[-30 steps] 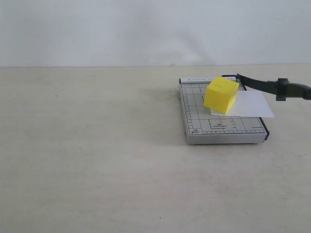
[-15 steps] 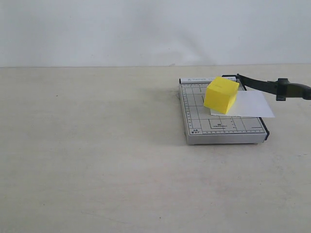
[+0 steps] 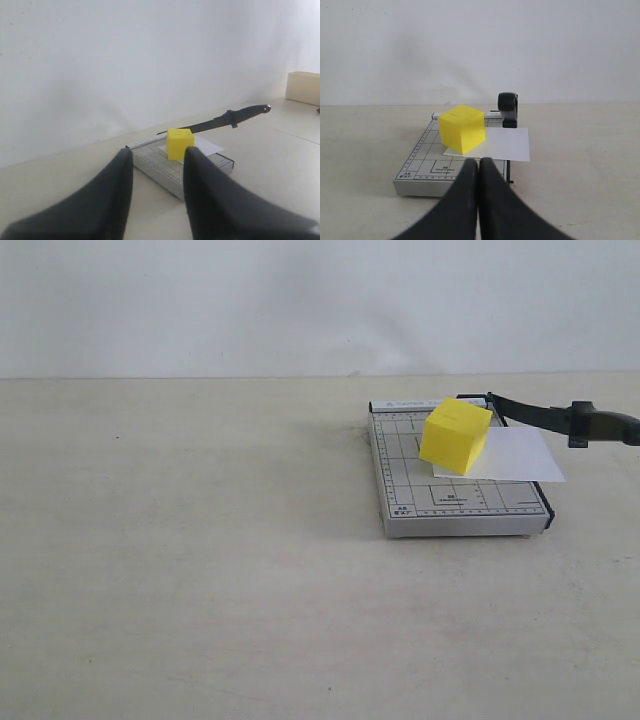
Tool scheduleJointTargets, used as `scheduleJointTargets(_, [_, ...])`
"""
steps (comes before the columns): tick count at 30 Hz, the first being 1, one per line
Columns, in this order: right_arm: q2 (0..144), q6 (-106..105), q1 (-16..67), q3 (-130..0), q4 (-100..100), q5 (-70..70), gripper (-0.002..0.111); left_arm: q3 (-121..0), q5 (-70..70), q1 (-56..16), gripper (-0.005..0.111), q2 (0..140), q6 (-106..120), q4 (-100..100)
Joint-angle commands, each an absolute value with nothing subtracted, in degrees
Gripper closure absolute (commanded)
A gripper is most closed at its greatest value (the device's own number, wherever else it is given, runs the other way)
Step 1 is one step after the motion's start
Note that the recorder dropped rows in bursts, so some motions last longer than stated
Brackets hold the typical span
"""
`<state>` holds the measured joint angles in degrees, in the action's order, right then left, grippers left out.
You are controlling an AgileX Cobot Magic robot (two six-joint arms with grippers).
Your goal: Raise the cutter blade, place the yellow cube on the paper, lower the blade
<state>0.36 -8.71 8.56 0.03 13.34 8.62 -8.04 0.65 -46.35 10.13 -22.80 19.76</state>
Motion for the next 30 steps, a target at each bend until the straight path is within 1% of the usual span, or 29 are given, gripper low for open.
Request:
scheduleJointTargets(1, [0.0, -9.0, 8.6, 0.0, 13.0, 8.4, 0.108, -2.2, -3.5, -46.3, 0.073, 5.9, -22.5, 20.2])
scheduleJointTargets(5, [0.0, -9.0, 8.6, 0.0, 13.0, 8.4, 0.108, -0.6, 1.0, -46.1, 0.073, 0.1, -22.5, 20.4])
scheduleJointTargets(8, [0.0, -9.0, 8.6, 0.0, 13.0, 8.4, 0.108, -0.6, 4.6, -44.4, 0.073, 0.0, -22.5, 20.4])
scheduleJointTargets(14, [0.0, -9.0, 8.6, 0.0, 13.0, 8.4, 0.108, 0.0, 3.8, -40.9, 0.073, 0.0, -22.5, 20.2])
scheduleJointTargets(20, [0.0, -9.0, 8.6, 0.0, 13.0, 8.4, 0.108, 0.0, -1.8, -36.6, 0.073, 0.0, -22.5, 18.8])
scheduleJointTargets(24, [0.0, -9.0, 8.6, 0.0, 13.0, 8.4, 0.108, 0.0, -5.9, -36.0, 0.073, 0.0, -23.1, 15.9])
scheduleJointTargets(30, [0.0, -9.0, 8.6, 0.0, 13.0, 8.4, 0.108, 0.0, 1.5, -36.0, 0.073, 0.0, -23.1, 11.1])
